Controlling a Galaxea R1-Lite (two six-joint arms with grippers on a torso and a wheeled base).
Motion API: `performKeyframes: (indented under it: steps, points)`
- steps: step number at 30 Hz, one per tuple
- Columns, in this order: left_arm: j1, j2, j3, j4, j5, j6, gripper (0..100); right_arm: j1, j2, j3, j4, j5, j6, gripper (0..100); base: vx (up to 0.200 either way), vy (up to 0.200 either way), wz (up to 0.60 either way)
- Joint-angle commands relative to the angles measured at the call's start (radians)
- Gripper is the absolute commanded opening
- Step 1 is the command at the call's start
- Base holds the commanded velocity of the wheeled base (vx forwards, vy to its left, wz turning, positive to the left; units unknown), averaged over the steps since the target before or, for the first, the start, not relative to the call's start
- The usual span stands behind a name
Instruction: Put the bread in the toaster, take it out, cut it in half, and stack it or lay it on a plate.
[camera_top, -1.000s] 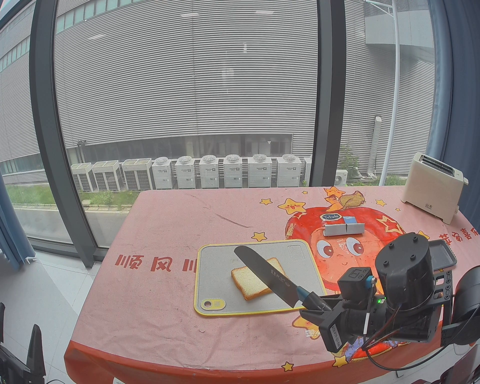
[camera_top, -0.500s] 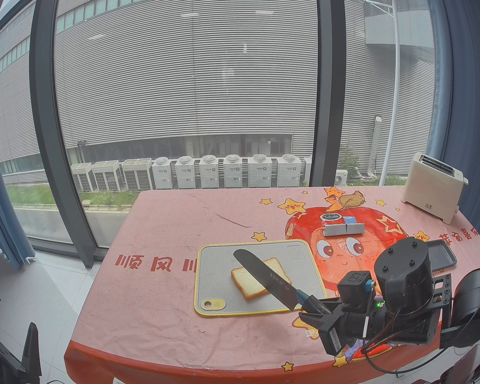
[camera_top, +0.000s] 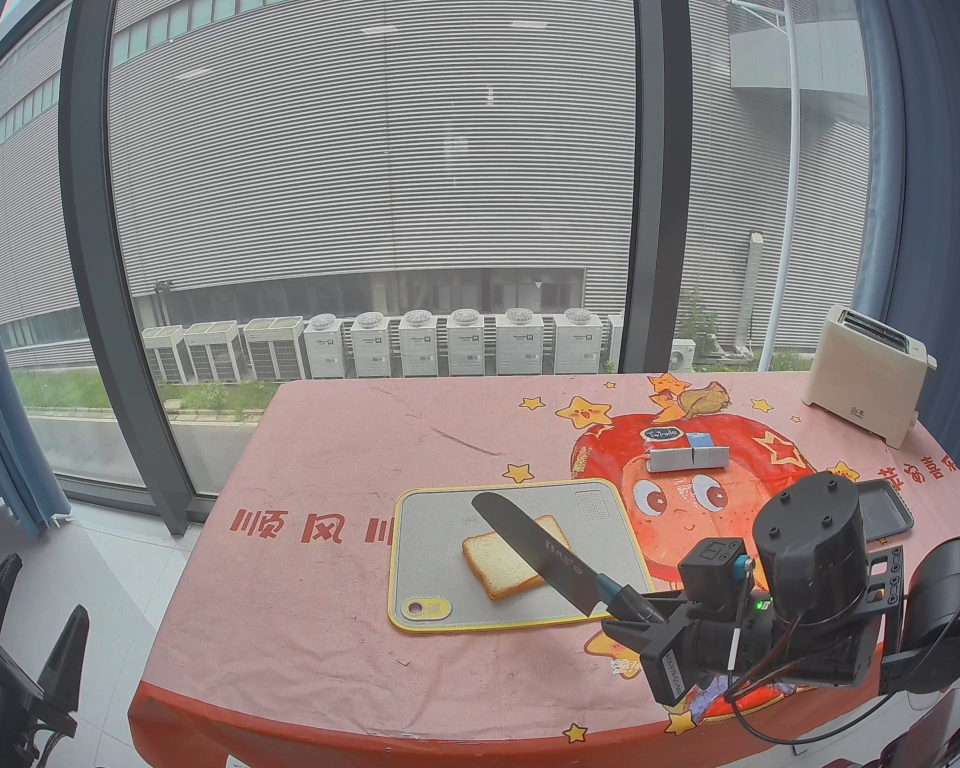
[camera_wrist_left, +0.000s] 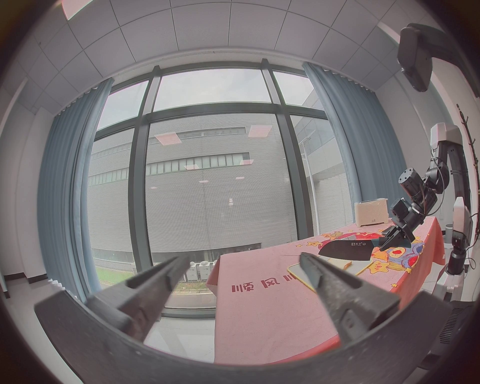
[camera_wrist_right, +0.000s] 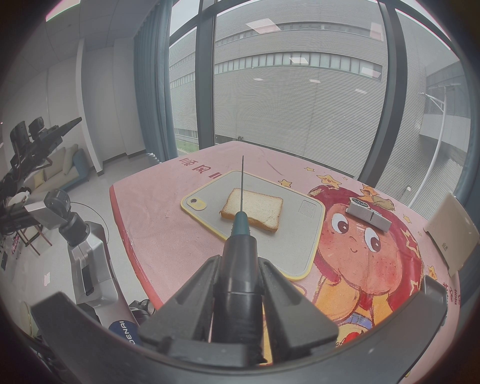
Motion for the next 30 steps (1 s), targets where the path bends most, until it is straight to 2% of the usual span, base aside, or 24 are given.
performKeyframes:
  steps: [1,4,11,17,22,23,30]
  points:
    - [-0.002,0.108,-0.024,-0.024,-0.003,0.002,0,0.000,-0.002,0.000,-0.001,0.001,0.000,0,0.000,0.000,0.00]
    - [-0.003,0.144,-0.061,-0.029,-0.009,0.003,0,0.000,-0.002,0.000,-0.001,0.001,0.000,0,0.000,0.000,0.00]
    - [-0.003,0.256,-0.126,-0.029,-0.069,0.003,0,-0.007,-0.002,0.000,-0.001,0.001,-0.002,0,0.000,0.000,0.00]
    - [-0.003,0.336,-0.159,-0.030,-0.076,0.002,0,-0.007,0.004,0.000,-0.001,0.001,-0.002,0,0.000,0.000,0.00]
    - [-0.002,0.405,-0.253,-0.029,-0.118,-0.001,0,-0.007,0.002,-0.003,-0.001,0.001,-0.002,0,0.000,0.000,0.00]
    - [-0.002,0.439,-0.293,-0.029,-0.139,-0.003,0,-0.005,-0.001,-0.004,-0.001,0.001,-0.002,0,0.000,0.000,0.00]
    - [-0.002,0.539,-0.371,-0.030,-0.168,-0.006,0,-0.007,-0.004,-0.009,-0.001,0.001,-0.003,0,0.000,0.000,0.00]
